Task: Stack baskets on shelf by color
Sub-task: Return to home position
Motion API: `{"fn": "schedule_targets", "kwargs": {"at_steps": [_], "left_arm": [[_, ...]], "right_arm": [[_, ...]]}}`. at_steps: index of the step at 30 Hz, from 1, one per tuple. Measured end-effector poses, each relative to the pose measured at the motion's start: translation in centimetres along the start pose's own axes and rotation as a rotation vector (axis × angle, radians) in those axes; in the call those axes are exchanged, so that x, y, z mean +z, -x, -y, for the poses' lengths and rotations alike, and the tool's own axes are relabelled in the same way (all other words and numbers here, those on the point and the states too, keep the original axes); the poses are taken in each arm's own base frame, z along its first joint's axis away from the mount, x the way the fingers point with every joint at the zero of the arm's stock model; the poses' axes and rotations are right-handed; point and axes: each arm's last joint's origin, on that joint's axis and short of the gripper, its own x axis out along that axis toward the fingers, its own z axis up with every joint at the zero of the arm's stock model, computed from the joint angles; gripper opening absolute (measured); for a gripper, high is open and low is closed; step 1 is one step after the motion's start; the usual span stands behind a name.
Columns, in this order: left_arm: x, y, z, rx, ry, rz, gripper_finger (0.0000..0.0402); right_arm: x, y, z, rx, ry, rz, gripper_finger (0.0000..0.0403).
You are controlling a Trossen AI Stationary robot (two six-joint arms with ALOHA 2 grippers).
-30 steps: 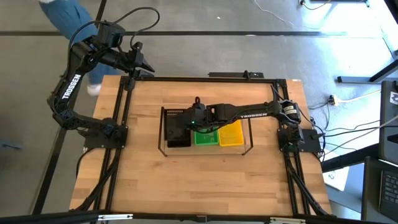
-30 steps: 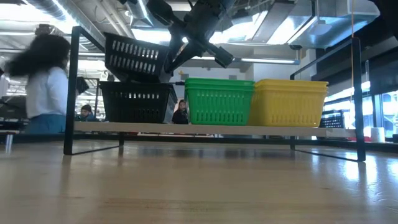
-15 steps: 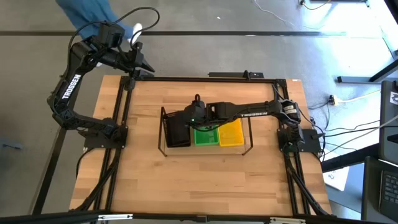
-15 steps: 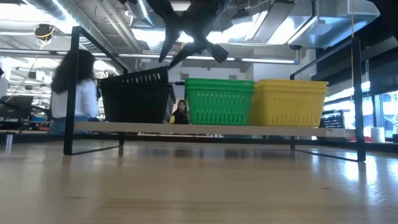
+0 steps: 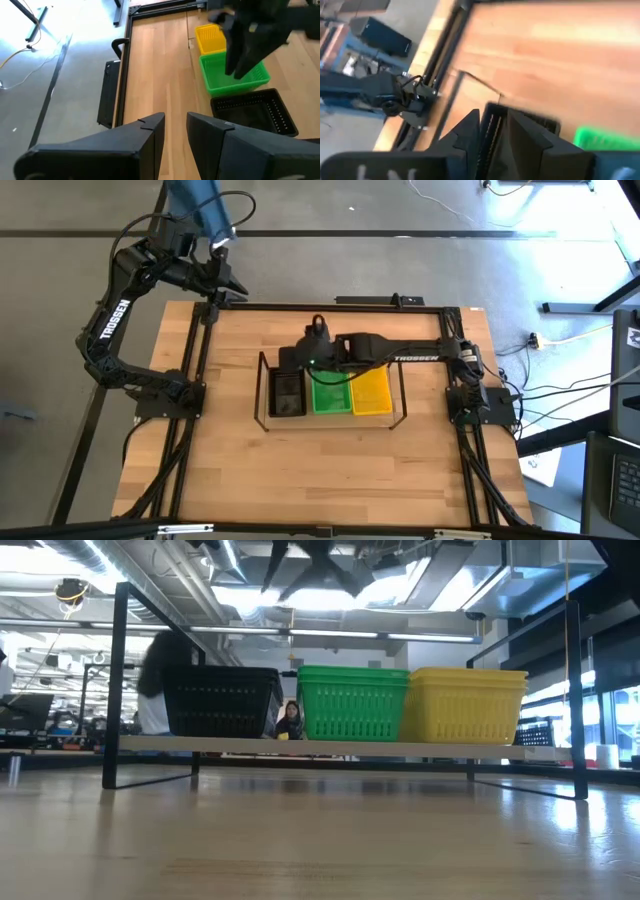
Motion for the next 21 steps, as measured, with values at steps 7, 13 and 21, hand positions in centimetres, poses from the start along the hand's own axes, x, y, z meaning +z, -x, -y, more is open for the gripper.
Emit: {"fn": "schedule_targets", "kwargs": {"at_steps": [7, 13, 21], "left_arm": [[0.0, 0.0, 0.0, 0.008, 0.061, -0.008, 0.0073], [0.0, -0.1, 0.1, 0.057, 0.050, -0.057, 0.0057], [0.2, 1.7, 1.3, 0.079, 0.122, -0.005, 0.0005]], "right_arm": [[3.9, 2.6, -1.7, 0.103, 0.323, 0.049, 0.0091], [7.8, 6.9, -1.7, 0.081, 0.624, 0.090, 0.0011], [12.8, 17.2, 3.2, -0.021, 0.845, 0.167, 0.0003]]}}
